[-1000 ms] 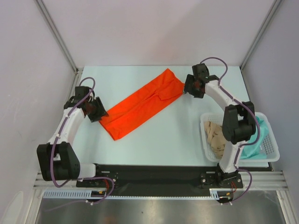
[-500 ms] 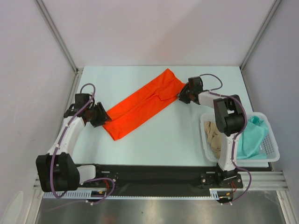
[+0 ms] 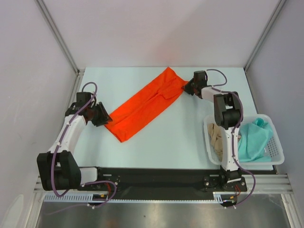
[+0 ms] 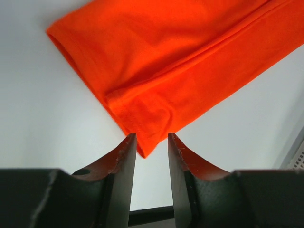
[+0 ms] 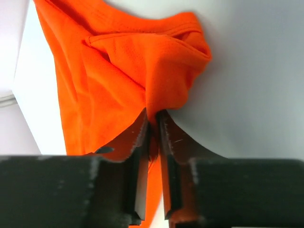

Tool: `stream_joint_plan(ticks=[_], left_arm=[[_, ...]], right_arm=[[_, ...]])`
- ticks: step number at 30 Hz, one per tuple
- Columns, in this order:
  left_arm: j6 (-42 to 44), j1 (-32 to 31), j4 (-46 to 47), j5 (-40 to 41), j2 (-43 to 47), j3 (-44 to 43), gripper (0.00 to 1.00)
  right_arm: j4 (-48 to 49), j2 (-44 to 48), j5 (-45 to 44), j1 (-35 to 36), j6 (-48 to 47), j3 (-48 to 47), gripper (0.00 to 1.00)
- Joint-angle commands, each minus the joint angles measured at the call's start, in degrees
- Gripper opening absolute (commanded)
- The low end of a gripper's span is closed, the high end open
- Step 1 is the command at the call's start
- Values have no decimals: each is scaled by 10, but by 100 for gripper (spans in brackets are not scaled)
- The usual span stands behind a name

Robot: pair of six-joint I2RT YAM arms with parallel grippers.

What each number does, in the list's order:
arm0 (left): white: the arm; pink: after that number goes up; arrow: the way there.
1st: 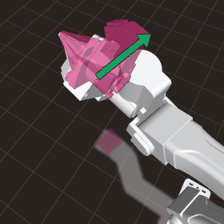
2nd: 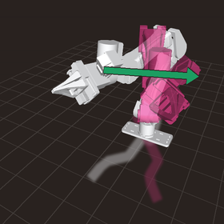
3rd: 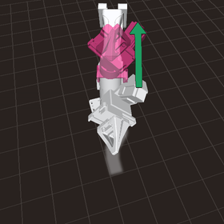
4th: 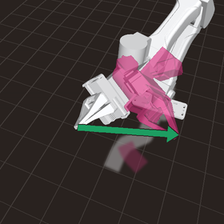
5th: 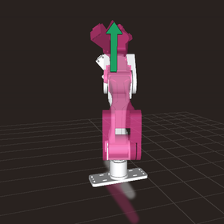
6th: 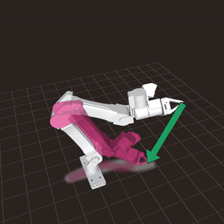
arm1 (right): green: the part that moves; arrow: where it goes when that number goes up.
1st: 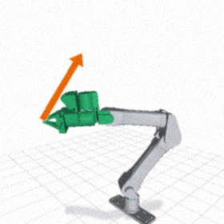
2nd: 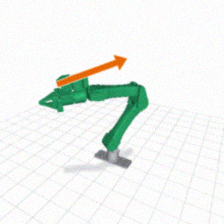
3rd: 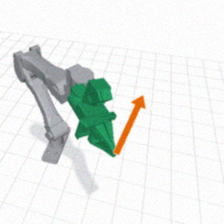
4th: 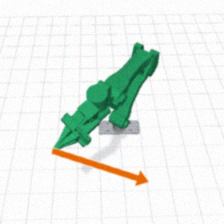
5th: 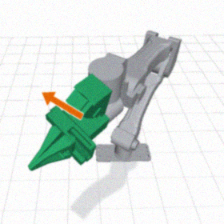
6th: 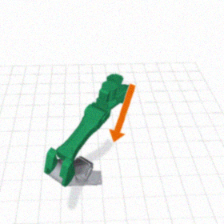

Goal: Fold and stack the t-shirts
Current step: Fold the tshirt

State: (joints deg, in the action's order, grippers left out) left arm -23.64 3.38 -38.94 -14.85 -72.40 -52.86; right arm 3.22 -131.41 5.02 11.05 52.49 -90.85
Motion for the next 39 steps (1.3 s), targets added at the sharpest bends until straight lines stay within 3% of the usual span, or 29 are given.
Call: stream_joint_plan(ticks=[1,6,7,10,12,13,17,18,20,21,23,25,26,32,39], left_arm=[[8,-3,-4,26,-3,-27,38],[-12,-2,12,8,2,12,38],[-14,-2,18,5,5,16,38],[-15,-3,17,3,4,21,39],[-14,-3,7,17,-12,4,41],[-12,-3,-6,27,-19,-5,42],[2,-1,-24,81,-74,-50,45],[8,-2,-28,82,-105,-71,44],[7,-1,-30,77,-123,-85,44],[1,-3,-29,76,-127,-86,44],[-15,-3,-17,57,-111,-68,43],[-26,-4,-4,47,-70,-49,43],[-36,-6,-3,42,-54,-30,43],[-55,-9,-9,24,93,42,43],[-64,-15,-59,18,183,79,43]], right_arm=[[-22,-62,-15,-14,-26,-80,15],[-131,-145,-9,-24,-68,-271,18],[-156,-157,-1,-26,-74,-348,28],[-276,-181,-3,-24,-108,-434,56],[-346,-139,-12,-16,-135,-437,62],[-365,-115,-19,-15,-141,-421,72],[-347,72,-5,12,-164,-194,76],[-309,143,17,33,-164,-82,76],[-267,213,61,65,-141,13,75],[-219,264,75,104,-91,107,72],[-109,308,97,143,-32,194,67],[-38,372,73,216,49,297,62],[34,384,42,243,72,319,60],[105,333,54,344,200,349,56],[202,252,37,400,375,367,65]])
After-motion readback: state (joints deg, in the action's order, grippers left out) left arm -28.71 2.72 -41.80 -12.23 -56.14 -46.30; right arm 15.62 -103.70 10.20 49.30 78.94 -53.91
